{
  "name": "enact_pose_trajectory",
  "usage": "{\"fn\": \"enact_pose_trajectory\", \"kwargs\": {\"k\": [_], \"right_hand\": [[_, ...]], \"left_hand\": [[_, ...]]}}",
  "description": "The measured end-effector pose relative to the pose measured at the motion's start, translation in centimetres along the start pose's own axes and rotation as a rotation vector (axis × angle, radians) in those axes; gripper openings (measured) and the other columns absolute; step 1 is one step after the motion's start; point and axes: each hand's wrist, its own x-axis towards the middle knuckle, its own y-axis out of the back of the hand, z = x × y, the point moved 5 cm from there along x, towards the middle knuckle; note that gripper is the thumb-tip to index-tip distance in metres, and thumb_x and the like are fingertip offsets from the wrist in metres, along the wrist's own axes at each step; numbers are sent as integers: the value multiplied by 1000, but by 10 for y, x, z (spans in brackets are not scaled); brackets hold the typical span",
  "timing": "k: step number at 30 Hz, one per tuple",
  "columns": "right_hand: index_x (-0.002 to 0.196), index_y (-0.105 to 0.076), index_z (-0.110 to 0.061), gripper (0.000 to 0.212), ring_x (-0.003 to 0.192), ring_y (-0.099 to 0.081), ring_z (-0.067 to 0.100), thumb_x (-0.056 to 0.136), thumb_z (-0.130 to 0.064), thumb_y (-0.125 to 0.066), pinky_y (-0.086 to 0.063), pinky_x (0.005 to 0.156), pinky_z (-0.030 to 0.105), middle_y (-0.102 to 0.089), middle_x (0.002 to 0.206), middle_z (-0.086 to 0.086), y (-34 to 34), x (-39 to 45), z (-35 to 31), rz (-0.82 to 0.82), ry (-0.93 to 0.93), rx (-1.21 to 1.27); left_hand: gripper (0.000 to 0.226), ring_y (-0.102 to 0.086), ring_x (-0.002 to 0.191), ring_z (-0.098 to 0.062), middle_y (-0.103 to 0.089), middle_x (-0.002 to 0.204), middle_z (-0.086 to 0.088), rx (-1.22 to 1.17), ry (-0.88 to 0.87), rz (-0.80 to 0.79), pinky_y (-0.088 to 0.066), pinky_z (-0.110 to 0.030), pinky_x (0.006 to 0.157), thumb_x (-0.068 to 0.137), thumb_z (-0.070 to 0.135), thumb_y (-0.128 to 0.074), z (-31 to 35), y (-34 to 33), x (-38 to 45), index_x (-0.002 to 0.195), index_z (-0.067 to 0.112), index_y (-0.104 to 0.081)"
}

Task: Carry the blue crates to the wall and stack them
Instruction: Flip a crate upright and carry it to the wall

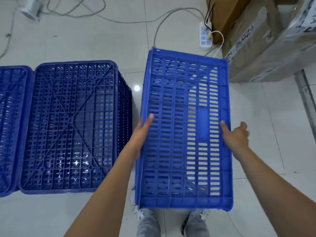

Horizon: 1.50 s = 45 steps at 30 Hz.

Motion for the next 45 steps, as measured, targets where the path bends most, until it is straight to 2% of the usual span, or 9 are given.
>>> {"fn": "enact_pose_trajectory", "kwargs": {"k": [3,7,13,19,23,28,38,42,45], "right_hand": [[130,-49,4,86,116,-55,37,87,-71,-45,-43,95,43,-54,114,13,-25,-10,7,-298,-184,185],[78,-55,-9,67,68,-54,26,83,-75,-47,-50,68,40,-59,84,15,-28,-11,5,-140,-92,235],[89,-64,-4,68,77,-60,29,89,-69,-45,-53,78,41,-68,92,15,-22,-15,-1,-135,-99,217],[67,-49,-10,57,48,-58,17,97,-58,-41,-40,44,26,-61,65,7,-14,-46,-36,-80,9,228],[63,-41,-16,53,65,-65,34,98,-56,-39,-51,59,39,-62,70,12,-21,-78,-61,77,194,110],[93,-60,-8,40,80,-63,37,102,-43,-43,-41,62,38,-65,79,11,-64,-126,-76,77,320,-163],[92,-65,-15,10,80,-66,21,84,-11,-71,-52,68,32,-69,88,5,-155,-140,-65,-501,422,153],[106,-67,-13,20,95,-68,25,90,-1,-62,-56,88,36,-70,102,10,-160,-114,-37,-607,315,310],[128,-59,-9,34,99,-64,24,95,-7,-55,-48,83,24,-63,122,10,-124,-70,-21,-345,371,114]], "left_hand": [[105,-25,148,-29,-14,165,-1,198,-66,144,-31,-48,115,87,35,-74,-1,5,-1,159,20,1],[118,-25,148,-31,-11,165,-6,241,-60,188,-34,-52,115,80,29,-82,-6,3,10,158,19,6],[119,-28,146,-33,-14,164,-8,255,-60,221,-37,-53,112,78,31,-83,-3,4,12,158,19,5],[118,-33,144,-36,-18,164,-10,231,0,319,-44,-52,107,78,32,-82,-3,24,12,160,15,1],[87,-58,112,-31,-50,141,-3,318,-27,356,-53,-35,81,95,34,-63,-5,16,2,159,17,-8],[64,-37,142,-30,-35,158,-6,246,-5,120,-36,-44,110,104,52,-32,-11,-31,-2,155,14,-30],[68,-73,80,-31,-76,89,1,-177,87,20,-60,-38,66,96,68,-31,-12,-28,24,125,16,-65],[122,-52,132,-26,-47,151,-4,-15,71,93,-43,-48,109,58,100,-41,-14,-1,44,151,21,-39],[85,-32,145,-34,-16,165,-5,147,105,205,-39,-48,108,95,61,-46,-10,10,46,160,21,-8]]}}
